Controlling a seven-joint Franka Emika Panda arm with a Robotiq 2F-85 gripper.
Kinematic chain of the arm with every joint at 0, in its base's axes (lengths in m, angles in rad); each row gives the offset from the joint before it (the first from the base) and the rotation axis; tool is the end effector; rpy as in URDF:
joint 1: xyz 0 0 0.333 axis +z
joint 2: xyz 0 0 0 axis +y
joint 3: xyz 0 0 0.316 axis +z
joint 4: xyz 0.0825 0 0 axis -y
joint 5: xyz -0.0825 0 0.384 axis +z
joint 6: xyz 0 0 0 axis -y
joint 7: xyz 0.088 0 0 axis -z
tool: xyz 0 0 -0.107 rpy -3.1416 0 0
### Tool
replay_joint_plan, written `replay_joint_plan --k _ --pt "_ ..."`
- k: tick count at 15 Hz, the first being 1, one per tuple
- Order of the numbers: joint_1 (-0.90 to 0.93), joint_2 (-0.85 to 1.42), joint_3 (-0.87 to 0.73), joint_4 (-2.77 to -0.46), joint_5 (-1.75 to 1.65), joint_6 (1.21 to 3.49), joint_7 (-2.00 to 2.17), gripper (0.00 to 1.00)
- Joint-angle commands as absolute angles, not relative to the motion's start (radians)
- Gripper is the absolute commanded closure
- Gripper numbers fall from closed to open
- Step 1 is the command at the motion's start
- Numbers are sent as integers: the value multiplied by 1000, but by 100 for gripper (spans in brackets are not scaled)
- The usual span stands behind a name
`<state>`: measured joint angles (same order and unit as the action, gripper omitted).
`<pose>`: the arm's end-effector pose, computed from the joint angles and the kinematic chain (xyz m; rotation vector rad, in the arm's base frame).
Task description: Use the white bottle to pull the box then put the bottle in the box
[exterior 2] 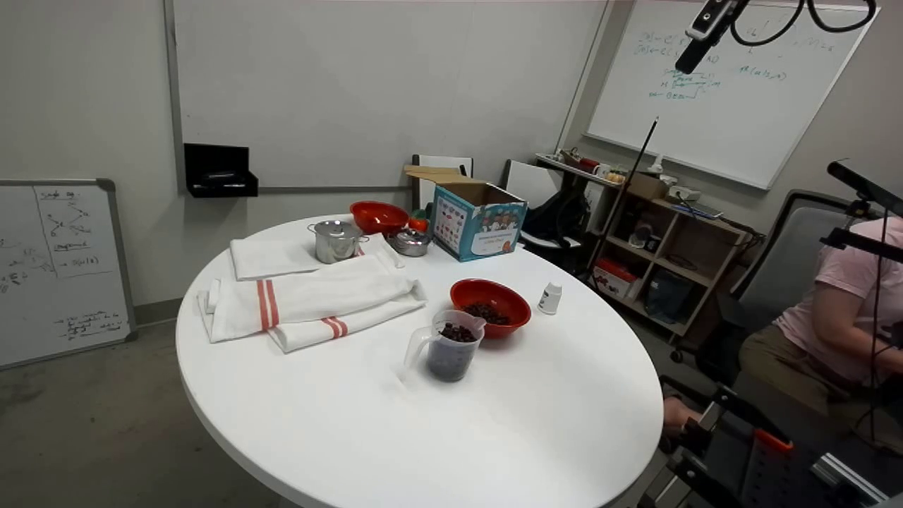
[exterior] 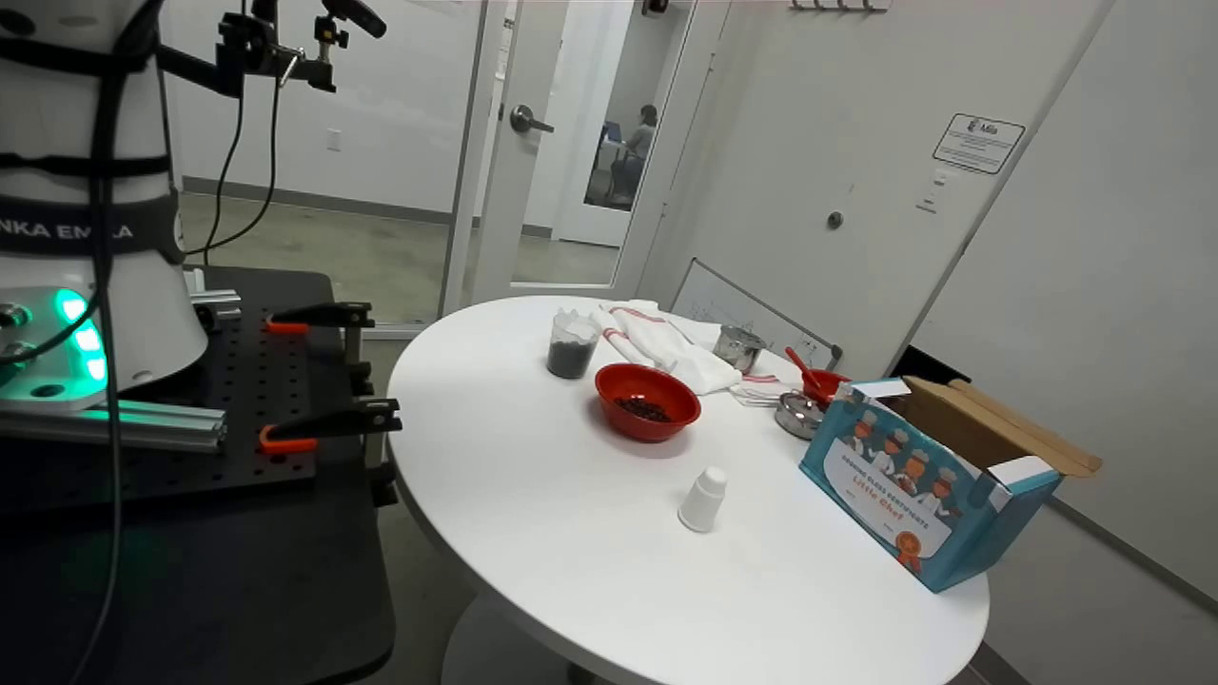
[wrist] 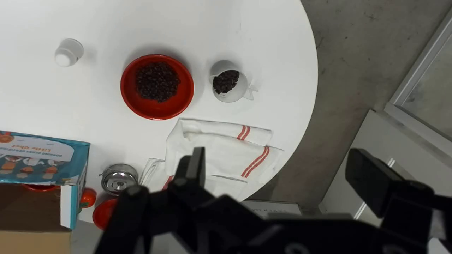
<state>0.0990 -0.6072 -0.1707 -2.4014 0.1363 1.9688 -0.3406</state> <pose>0.3862 -0.0277 0.5427 -2.9126 -0.3635 -0.3036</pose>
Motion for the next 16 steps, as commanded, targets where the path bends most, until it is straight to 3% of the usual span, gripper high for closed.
replay_joint_plan --k 1,6,16 --pt "82 -605 -157 -2399 146 1966 -348 0" --pt "50 -583 -151 -2411 139 2022 -298 0" --pt "-52 -378 -144 -2462 117 2358 -135 0"
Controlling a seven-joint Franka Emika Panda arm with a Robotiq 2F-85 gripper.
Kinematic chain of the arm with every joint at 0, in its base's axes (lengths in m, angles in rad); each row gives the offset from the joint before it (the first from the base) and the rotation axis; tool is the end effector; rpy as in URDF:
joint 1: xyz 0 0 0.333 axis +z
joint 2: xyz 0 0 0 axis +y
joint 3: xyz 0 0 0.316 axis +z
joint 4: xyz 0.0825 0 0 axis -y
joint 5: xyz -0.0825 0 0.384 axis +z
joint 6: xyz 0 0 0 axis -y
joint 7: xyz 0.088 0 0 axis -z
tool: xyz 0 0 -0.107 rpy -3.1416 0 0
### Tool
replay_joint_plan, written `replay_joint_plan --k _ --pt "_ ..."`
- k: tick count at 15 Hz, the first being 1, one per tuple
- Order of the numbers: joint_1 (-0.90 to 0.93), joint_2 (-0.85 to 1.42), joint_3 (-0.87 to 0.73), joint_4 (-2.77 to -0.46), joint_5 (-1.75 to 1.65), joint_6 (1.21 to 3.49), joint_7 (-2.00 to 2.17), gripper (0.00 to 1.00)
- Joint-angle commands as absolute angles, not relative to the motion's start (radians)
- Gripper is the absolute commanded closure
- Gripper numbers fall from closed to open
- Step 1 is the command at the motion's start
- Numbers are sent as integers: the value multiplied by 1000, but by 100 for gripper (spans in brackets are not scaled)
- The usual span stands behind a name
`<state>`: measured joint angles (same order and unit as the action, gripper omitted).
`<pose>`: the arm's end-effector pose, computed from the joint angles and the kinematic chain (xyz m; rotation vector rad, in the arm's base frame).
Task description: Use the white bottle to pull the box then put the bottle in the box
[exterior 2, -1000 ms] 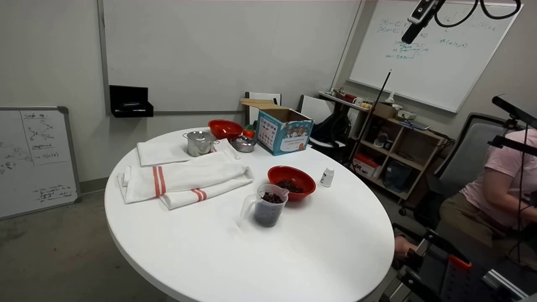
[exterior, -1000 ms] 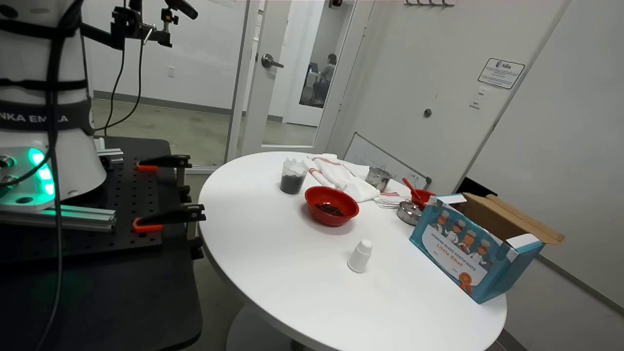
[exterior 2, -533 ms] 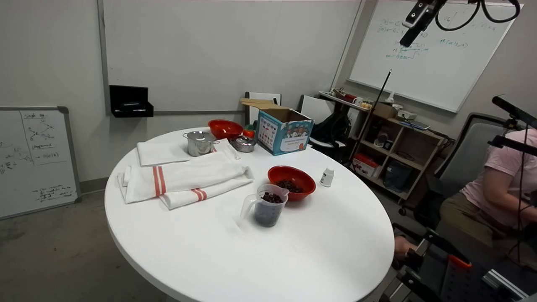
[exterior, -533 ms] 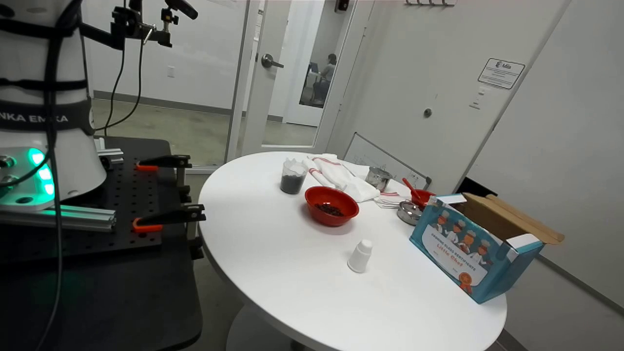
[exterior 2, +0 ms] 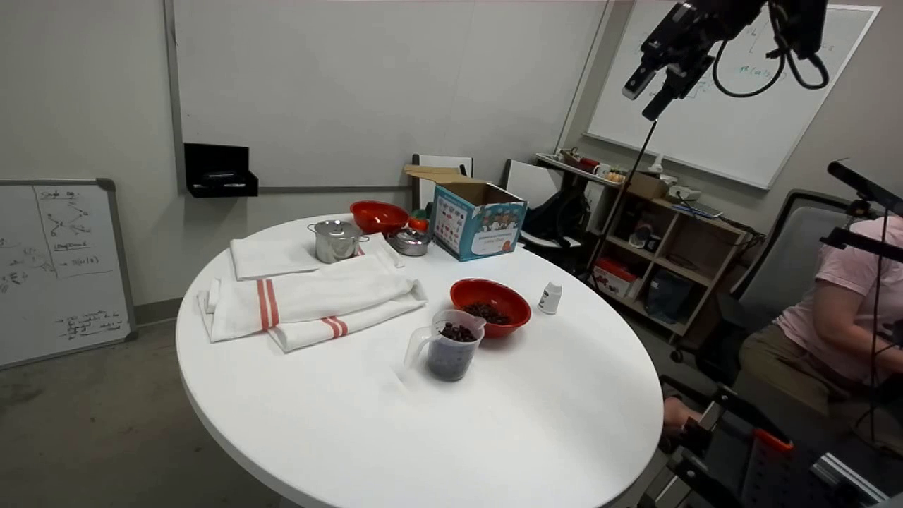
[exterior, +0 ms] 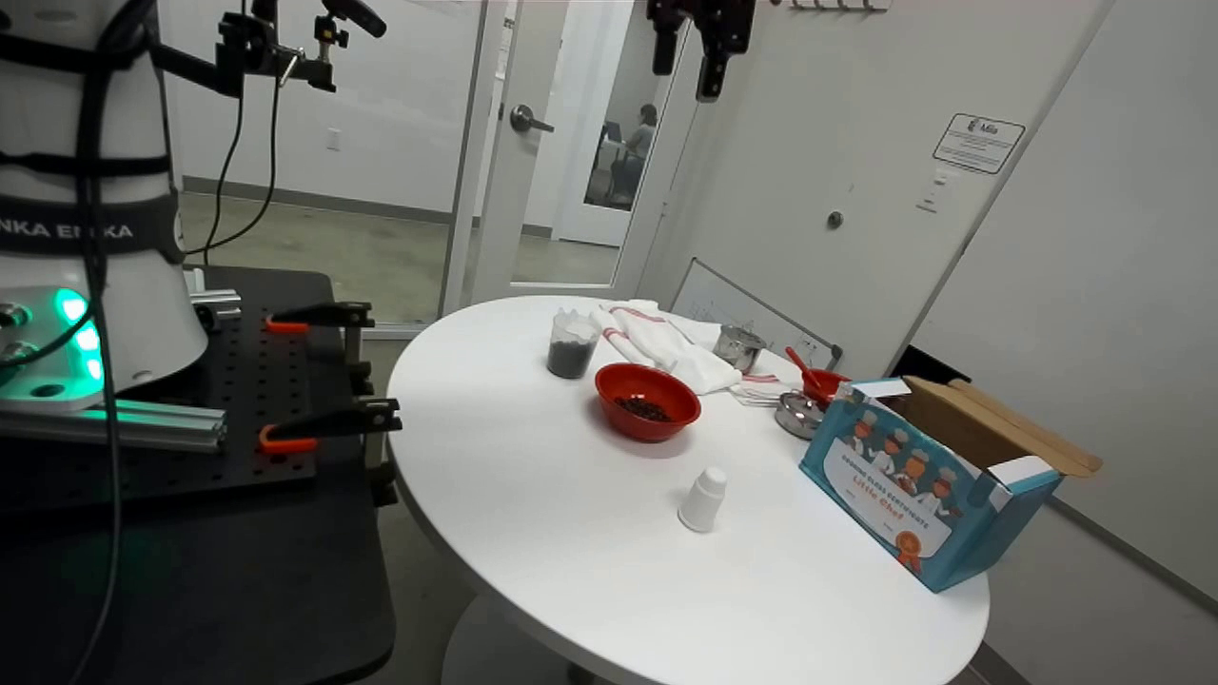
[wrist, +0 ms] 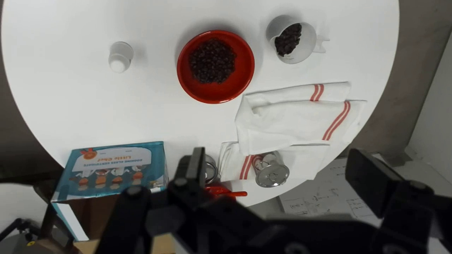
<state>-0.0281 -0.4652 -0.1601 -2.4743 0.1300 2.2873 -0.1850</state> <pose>0.4219 -0.0810 0.4832 -2.9775 0.1019 -0.4475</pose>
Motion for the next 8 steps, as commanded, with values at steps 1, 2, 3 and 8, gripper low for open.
replay_joint_plan --k 1,2,3,8 --pt "-59 -342 -141 -2454 110 2384 -121 0" --pt "-65 -309 -138 -2444 104 2406 -107 0" --pt "-70 -271 -140 -2430 103 2424 -97 0" --pt "-76 -250 -149 -2436 132 2442 -99 0"
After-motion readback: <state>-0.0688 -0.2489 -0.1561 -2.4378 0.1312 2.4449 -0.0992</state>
